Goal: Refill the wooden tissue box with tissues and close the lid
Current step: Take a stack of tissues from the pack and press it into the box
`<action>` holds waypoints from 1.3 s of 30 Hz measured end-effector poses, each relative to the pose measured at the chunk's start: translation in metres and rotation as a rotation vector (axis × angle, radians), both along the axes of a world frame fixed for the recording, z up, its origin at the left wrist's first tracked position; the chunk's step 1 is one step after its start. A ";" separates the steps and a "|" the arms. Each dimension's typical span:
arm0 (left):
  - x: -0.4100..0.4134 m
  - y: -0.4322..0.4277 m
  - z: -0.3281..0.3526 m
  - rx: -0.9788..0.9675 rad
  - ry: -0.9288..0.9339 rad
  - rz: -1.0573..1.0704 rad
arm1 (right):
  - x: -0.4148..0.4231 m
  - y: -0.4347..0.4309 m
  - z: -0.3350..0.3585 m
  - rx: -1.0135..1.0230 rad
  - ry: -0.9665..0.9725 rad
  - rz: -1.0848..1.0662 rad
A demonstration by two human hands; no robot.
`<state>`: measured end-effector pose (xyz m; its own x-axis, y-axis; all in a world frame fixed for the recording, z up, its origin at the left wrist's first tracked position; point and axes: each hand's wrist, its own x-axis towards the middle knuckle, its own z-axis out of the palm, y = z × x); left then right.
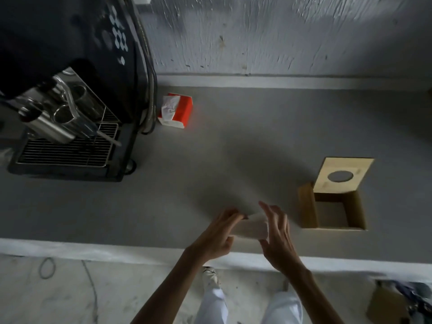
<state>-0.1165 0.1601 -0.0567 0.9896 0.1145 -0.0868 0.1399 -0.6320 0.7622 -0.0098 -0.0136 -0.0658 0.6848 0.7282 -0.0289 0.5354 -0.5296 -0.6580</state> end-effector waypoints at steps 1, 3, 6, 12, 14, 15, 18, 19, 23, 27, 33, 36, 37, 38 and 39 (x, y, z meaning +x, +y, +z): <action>0.002 0.002 0.000 0.017 -0.004 -0.020 | 0.003 0.000 0.000 0.001 -0.005 0.043; 0.003 0.005 -0.001 0.040 -0.007 -0.033 | 0.007 -0.003 -0.003 0.013 0.008 0.115; 0.002 0.004 -0.001 -0.057 0.049 0.060 | 0.010 -0.004 -0.005 0.041 0.105 0.050; -0.001 -0.007 -0.009 -0.301 0.180 0.181 | 0.001 0.002 -0.017 0.131 0.174 0.002; -0.001 -0.012 -0.010 -0.336 0.155 0.215 | -0.007 0.003 -0.019 0.164 0.203 -0.032; -0.001 -0.014 -0.011 -0.364 0.147 0.239 | -0.011 0.003 -0.020 0.185 0.213 -0.038; -0.004 -0.018 -0.014 -0.405 0.144 0.294 | -0.018 0.005 -0.026 0.198 0.219 -0.076; -0.006 -0.019 -0.014 -0.412 0.145 0.304 | -0.019 0.004 -0.027 0.189 0.218 -0.091; -0.010 -0.018 -0.015 -0.333 0.109 0.311 | -0.017 -0.003 -0.028 0.157 0.180 -0.117; -0.012 -0.014 -0.020 -0.275 0.102 0.290 | -0.015 -0.009 -0.032 0.099 0.086 -0.113; -0.008 -0.016 -0.018 -0.246 0.058 0.246 | -0.017 -0.008 -0.025 0.096 0.058 -0.121; -0.007 -0.016 -0.017 -0.267 0.061 0.252 | -0.016 -0.009 -0.026 0.122 0.106 -0.143; -0.007 -0.017 -0.016 -0.269 0.062 0.244 | -0.016 -0.009 -0.026 0.135 0.133 -0.150; -0.007 -0.018 -0.015 -0.269 0.059 0.234 | -0.017 -0.010 -0.026 0.149 0.157 -0.150; -0.006 -0.019 -0.013 -0.269 0.058 0.222 | -0.018 -0.010 -0.025 0.157 0.178 -0.143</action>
